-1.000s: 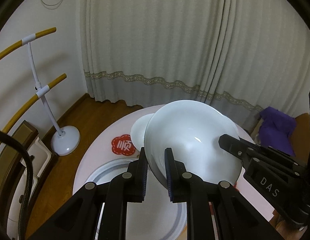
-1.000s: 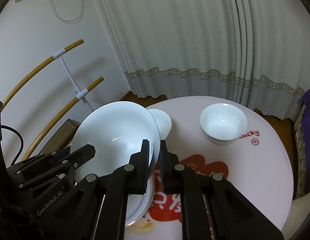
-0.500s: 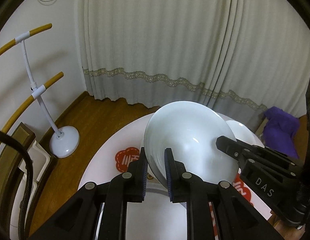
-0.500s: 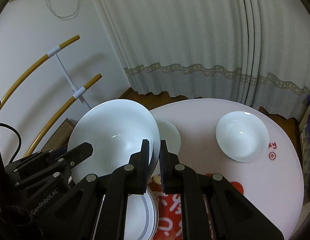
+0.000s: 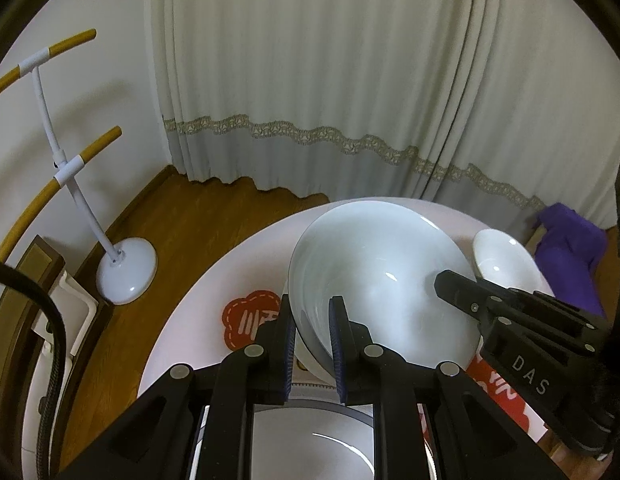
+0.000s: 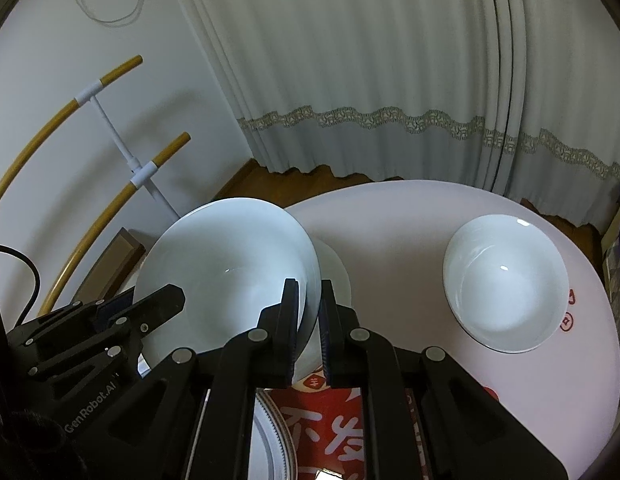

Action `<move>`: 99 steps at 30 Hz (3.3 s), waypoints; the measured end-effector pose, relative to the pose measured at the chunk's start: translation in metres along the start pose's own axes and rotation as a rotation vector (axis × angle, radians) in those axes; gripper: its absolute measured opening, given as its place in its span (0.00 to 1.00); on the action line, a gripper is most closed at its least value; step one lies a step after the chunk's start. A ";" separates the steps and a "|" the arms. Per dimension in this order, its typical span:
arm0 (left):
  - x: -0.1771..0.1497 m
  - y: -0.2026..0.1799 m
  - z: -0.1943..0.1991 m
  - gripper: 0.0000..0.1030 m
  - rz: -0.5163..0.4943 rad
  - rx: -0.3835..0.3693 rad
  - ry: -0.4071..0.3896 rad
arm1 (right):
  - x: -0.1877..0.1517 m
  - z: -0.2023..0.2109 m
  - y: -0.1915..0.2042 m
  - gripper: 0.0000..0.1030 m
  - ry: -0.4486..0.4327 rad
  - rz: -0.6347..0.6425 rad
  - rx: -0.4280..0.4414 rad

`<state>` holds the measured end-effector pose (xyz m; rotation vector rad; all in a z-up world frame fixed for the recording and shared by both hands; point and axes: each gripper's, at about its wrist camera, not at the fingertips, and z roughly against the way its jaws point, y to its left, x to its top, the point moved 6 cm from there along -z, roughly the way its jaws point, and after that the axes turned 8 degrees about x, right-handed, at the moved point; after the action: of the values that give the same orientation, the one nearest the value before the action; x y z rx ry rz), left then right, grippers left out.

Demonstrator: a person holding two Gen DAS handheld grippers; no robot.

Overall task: Organize plates and bowls
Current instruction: 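Carry the held white bowl with both grippers above the other white bowl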

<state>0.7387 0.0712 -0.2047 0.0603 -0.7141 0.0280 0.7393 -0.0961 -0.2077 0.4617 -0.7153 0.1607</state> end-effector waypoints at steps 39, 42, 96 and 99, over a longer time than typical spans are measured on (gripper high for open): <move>-0.007 -0.019 -0.047 0.13 -0.056 0.035 0.032 | -0.009 -0.012 -0.014 0.11 0.024 0.015 -0.079; -0.007 -0.017 -0.047 0.13 -0.064 0.036 0.036 | -0.011 -0.014 -0.016 0.11 0.025 0.006 -0.076; -0.001 -0.025 -0.057 0.13 -0.093 0.027 0.030 | -0.026 -0.026 -0.039 0.17 0.063 -0.260 0.035; -0.001 -0.024 -0.057 0.13 -0.089 0.028 0.033 | -0.026 -0.026 -0.038 0.17 0.061 -0.258 0.041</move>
<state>0.7761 0.0510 -0.2499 0.1181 -0.6775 -0.0462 0.7470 -0.1179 -0.2554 0.5816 -0.5880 -0.0529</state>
